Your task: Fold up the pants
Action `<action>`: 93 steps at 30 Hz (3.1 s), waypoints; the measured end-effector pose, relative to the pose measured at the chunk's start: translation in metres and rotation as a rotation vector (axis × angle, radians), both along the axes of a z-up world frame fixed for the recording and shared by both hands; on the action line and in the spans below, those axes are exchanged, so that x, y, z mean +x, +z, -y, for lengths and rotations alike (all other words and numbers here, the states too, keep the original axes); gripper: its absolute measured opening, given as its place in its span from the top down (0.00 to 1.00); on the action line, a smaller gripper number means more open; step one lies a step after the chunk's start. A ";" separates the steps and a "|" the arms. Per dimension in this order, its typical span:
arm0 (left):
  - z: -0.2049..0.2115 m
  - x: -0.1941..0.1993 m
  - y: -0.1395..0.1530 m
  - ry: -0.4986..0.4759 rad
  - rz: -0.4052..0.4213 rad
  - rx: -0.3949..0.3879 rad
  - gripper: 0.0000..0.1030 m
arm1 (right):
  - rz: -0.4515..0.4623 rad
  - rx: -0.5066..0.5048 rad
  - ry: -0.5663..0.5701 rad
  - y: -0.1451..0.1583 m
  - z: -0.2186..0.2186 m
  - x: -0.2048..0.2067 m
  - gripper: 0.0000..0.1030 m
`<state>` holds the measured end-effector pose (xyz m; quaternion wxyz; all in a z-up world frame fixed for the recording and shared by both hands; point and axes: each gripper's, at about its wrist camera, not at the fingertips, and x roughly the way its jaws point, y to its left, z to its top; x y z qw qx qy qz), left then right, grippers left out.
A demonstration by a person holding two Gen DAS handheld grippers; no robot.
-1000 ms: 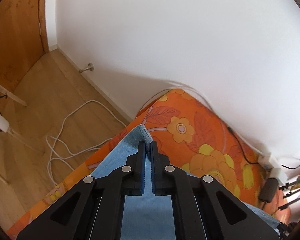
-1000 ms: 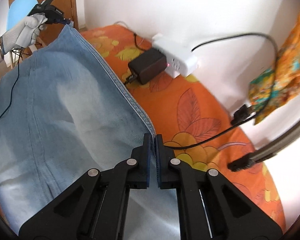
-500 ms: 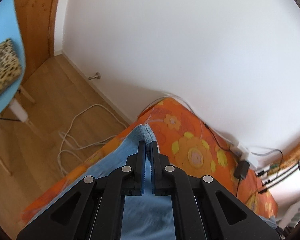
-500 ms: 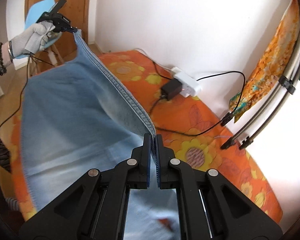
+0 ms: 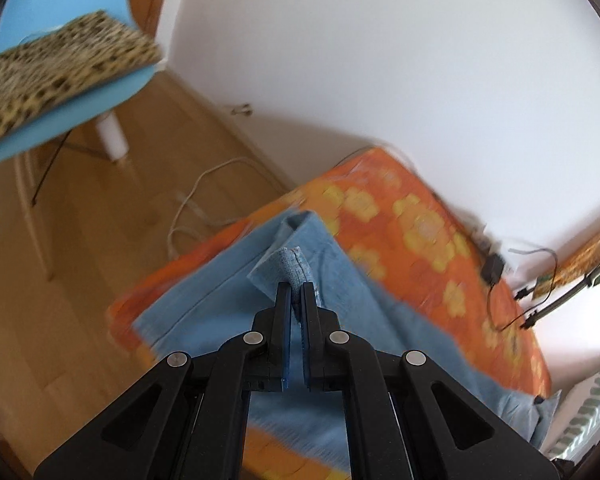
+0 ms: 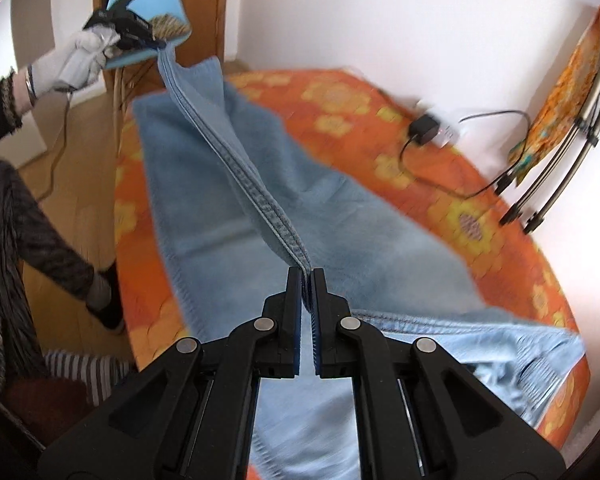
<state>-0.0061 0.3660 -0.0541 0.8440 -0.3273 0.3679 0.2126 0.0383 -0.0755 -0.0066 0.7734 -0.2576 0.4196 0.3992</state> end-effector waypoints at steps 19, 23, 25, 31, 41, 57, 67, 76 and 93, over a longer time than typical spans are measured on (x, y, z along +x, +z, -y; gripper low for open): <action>0.007 -0.050 -0.056 -0.019 -0.096 0.002 0.97 | -0.173 0.070 0.074 0.028 -0.036 -0.015 0.62; 0.005 -0.054 -0.066 -0.023 -0.107 -0.015 0.97 | -0.195 0.150 0.104 0.050 -0.079 0.013 0.61; 0.005 -0.055 -0.070 -0.027 -0.113 -0.016 0.97 | -0.181 0.157 0.128 0.056 -0.105 0.025 0.61; 0.002 -0.058 -0.078 -0.028 -0.126 -0.024 0.97 | -0.152 0.175 0.194 0.044 -0.215 0.072 0.61; -0.002 -0.057 -0.079 -0.043 -0.117 -0.026 0.97 | -0.238 0.131 0.259 -0.043 -0.396 0.138 0.61; -0.004 -0.050 -0.079 -0.068 -0.111 -0.028 0.97 | -0.242 0.005 0.355 -0.142 -0.502 0.159 0.61; -0.007 -0.053 -0.083 -0.058 -0.115 -0.046 0.97 | -0.168 0.006 0.377 -0.146 -0.503 0.147 0.93; -0.014 -0.065 -0.075 -0.036 -0.075 -0.026 0.97 | -0.084 0.092 0.326 -0.103 -0.502 0.145 0.96; -0.047 -0.052 -0.098 0.013 -0.146 -0.042 0.97 | -0.064 0.059 0.217 -0.113 -0.532 0.168 0.99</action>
